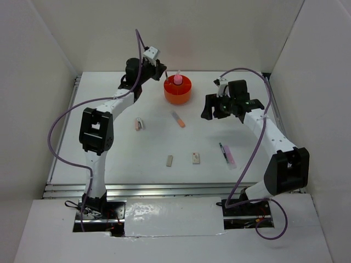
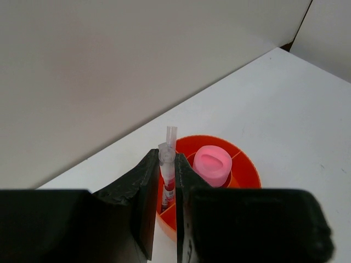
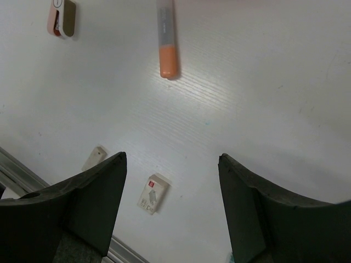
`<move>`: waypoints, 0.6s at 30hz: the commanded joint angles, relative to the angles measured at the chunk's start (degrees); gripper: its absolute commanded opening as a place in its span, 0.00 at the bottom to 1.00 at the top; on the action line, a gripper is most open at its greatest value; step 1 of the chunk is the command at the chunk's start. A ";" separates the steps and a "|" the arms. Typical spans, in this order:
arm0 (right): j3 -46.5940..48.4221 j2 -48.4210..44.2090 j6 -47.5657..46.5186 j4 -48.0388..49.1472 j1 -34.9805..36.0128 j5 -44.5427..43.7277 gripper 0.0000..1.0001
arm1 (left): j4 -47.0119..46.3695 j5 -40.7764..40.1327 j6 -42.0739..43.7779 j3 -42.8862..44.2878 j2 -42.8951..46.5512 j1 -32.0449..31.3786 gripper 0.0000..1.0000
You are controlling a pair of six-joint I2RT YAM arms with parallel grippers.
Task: Sort the stationery into containers
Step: Place the stationery into the container
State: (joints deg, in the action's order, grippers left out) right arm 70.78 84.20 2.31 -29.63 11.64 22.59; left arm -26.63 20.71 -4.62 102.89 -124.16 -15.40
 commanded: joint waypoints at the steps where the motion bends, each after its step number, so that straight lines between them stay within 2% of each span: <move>1: -0.21 -1.41 -0.02 1.33 -0.65 0.53 0.74 | -4.13 0.30 2.16 3.63 -1.35 -0.68 0.05; 6: -0.29 -1.15 0.07 1.06 -1.09 0.70 0.74 | -3.17 -0.58 3.92 4.33 -2.67 -1.30 0.09; 7: -0.30 -1.23 0.07 1.06 -1.09 0.70 0.74 | -2.64 -1.10 7.14 4.86 -2.93 -1.48 0.09; 13: -0.47 -0.80 -0.02 0.97 -1.18 0.70 0.74 | 2.81 -2.87 10.51 8.90 -5.91 -2.00 0.12; 16: -0.47 -0.88 -0.11 0.71 -1.35 0.79 0.74 | 6.31 -2.52 10.43 12.24 -7.06 -2.09 0.20; 18: -0.73 -1.06 -0.11 0.71 -1.44 0.79 0.74 | 6.77 -1.73 9.29 13.56 -7.06 -2.18 0.47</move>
State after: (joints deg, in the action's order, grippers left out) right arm 70.67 84.20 2.28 -29.67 10.87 22.98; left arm -19.99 18.22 3.66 112.75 -130.61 -17.37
